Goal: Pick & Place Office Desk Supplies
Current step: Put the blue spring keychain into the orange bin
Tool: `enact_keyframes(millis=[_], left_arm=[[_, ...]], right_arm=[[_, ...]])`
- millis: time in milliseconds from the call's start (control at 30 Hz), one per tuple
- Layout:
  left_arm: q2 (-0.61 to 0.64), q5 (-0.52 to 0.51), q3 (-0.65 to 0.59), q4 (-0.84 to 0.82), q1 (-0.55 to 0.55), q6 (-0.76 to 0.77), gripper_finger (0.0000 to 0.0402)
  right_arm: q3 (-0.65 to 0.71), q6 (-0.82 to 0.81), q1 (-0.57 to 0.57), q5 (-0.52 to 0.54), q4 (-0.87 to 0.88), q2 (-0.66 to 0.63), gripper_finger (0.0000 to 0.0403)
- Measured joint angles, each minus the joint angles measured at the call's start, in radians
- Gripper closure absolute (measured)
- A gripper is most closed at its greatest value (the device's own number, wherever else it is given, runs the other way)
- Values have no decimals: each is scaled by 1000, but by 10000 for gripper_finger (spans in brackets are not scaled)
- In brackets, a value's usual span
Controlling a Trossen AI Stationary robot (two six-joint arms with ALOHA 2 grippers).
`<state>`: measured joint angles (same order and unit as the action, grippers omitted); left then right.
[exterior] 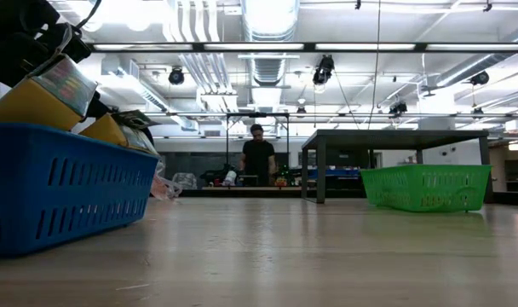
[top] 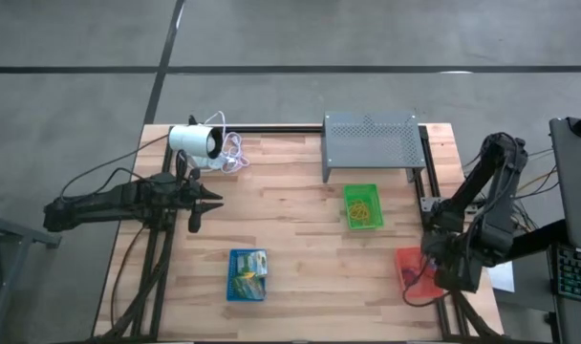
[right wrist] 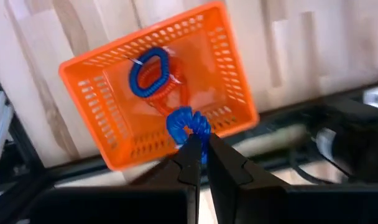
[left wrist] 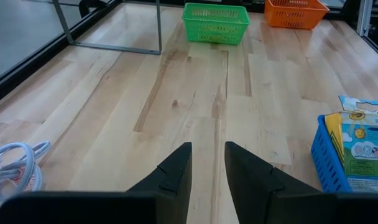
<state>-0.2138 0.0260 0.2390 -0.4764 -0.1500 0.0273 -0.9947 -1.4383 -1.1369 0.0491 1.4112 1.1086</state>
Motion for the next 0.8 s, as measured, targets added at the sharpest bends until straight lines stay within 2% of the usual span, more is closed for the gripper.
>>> enact_keyframes(millis=[333, 467, 800], left_arm=[[0, 0, 0, 0, 0, 0, 303], [0, 0, 0, 0, 0, 0, 303], [0, 0, 0, 0, 0, 0, 303]], right_arm=[[218, 17, 0, 14, -272, -40, 390], [271, 24, 0, 55, -332, -40, 390], [360, 25, 0, 56, -437, -40, 390]])
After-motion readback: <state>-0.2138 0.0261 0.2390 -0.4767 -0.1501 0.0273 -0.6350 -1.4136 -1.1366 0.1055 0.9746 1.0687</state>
